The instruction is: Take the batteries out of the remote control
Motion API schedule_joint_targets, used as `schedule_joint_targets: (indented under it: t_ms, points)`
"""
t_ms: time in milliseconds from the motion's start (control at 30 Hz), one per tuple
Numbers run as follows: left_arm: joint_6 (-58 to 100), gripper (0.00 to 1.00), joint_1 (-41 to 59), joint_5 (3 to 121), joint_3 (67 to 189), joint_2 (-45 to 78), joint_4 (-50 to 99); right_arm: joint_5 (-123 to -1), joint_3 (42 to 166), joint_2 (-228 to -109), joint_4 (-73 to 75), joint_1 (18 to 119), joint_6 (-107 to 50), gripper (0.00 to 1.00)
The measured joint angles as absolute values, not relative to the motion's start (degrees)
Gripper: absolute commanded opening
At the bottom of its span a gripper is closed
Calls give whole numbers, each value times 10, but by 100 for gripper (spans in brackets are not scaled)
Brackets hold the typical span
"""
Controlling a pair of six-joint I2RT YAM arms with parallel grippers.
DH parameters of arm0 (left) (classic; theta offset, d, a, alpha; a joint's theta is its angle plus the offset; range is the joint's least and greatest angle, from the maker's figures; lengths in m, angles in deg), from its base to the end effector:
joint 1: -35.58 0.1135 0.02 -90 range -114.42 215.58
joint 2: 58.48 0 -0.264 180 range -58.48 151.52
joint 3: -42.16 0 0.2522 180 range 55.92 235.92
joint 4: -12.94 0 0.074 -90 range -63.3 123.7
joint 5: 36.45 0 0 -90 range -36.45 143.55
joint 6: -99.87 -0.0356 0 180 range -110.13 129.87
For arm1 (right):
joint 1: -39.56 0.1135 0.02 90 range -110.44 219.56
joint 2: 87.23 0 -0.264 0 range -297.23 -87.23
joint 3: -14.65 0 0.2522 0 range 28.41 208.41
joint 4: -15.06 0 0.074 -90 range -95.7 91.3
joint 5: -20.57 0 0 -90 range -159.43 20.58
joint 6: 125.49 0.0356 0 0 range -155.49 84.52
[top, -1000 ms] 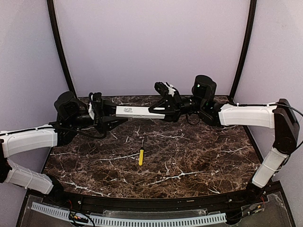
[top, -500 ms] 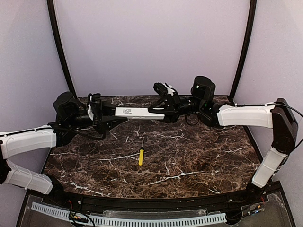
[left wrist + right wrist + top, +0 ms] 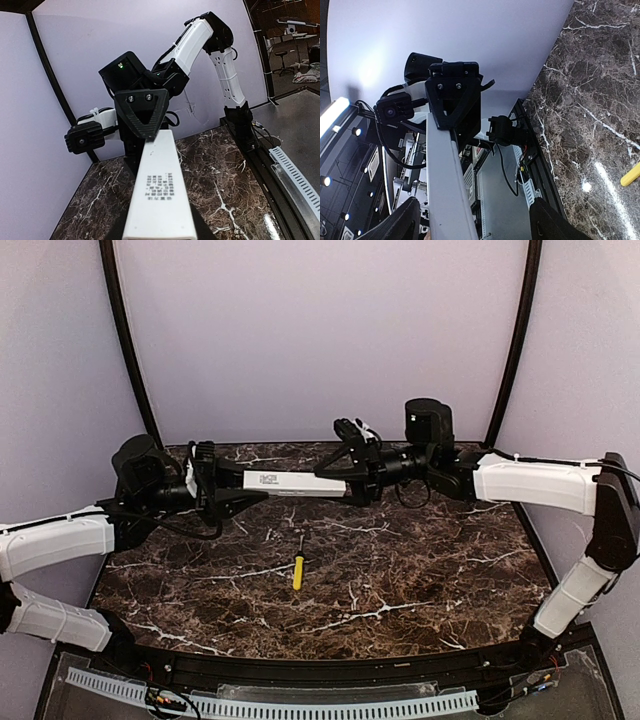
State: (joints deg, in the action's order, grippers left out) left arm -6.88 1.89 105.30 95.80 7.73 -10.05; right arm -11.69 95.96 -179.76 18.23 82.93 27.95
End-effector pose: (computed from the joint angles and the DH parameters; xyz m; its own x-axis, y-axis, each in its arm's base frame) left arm 0.1959 -0.1642 0.3176 0.4283 -0.0711 -0.9008 0.9009 0.1119 0.4195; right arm 0.2491 0.2767 0.3151 -0.9178 -0.2102 -0.3368 -0.3450 0.0024 0.9386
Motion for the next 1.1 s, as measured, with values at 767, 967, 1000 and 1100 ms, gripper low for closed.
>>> schedule_joint_targets:
  t_ms: [767, 967, 1000, 1100]
  points:
    - [-82, 0, 15, 1021, 958, 80, -69, -209, 956, -1726, 14, 838, 216, 54]
    - [-82, 0, 15, 1021, 958, 81, -68, -213, 961, -1734, 12, 840, 207, 46]
    - [-82, 0, 15, 1021, 958, 81, -67, -214, 961, -1735, 12, 841, 207, 45]
    - [-82, 0, 15, 1021, 958, 81, -65, -214, 961, -1739, 12, 841, 205, 39]
